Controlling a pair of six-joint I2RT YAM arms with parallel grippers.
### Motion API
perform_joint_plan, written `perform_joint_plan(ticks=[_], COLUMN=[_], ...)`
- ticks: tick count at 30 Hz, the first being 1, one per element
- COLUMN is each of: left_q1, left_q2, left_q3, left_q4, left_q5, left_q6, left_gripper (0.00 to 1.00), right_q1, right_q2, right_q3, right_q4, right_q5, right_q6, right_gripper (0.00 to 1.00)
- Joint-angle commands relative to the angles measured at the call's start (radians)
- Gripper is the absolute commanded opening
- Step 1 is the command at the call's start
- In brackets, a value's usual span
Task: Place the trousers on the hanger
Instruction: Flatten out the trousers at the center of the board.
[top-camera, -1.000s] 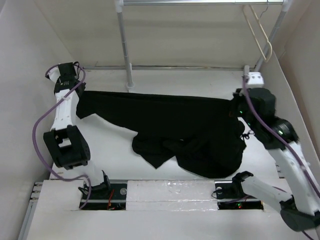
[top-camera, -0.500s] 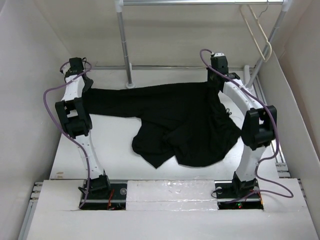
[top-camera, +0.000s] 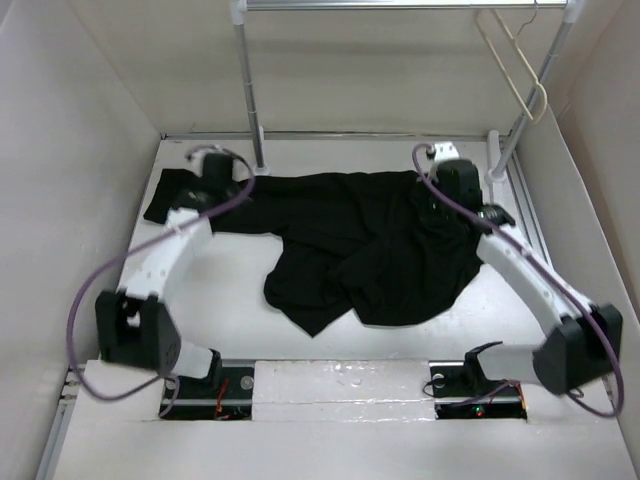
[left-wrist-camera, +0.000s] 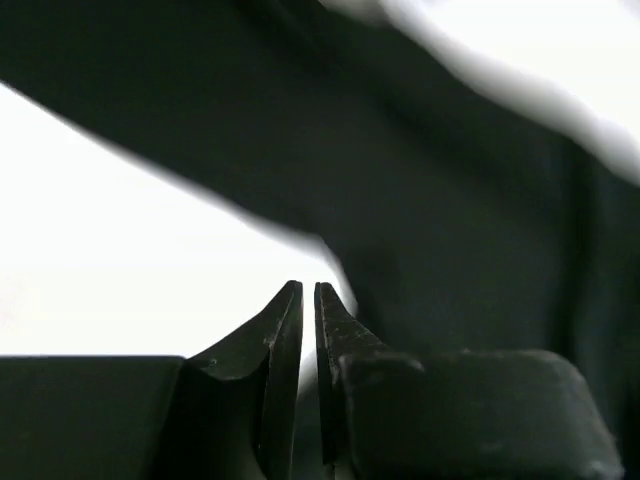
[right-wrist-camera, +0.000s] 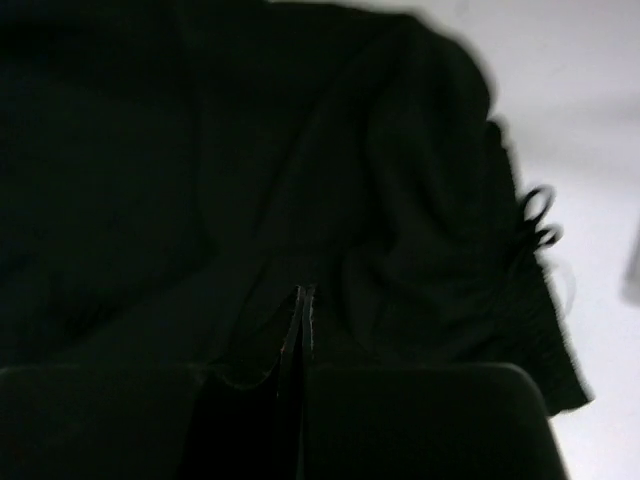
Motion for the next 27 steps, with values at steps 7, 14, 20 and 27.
perform_joint_plan(ticks=[7,14,20,27], left_q1=[-0.48,-0.906,-0.989,-0.911], left_q2=[-0.386,-0.316,-0.043,-0.077], left_q3=[-0.518,-0.559,-0.371,-0.52], left_q4=[-0.235,-0.184,-0.275,-0.106], left_q5=[0.139,0.194,0.063,0.09], left_q6=[-0.427,-0.726,-0.686,-0.707], left_gripper=[0.23,0.19,0.31,0.41], right_q1=[0.09,0.063,0.039,0.021], right_q2=[-0.369,-0.45,-0.397,-0.439], right_q3=[-0.261,-0.337,-0.284,-0.311], right_q4=[-0.204,-0.232,-0.249,-0.276], right_q5=[-0.078,-0.127,-0.181,-0.208], right_q6=[0.019,0.011,-0.033,-0.043], right_gripper=[0.13,0.29,0.32,0.4])
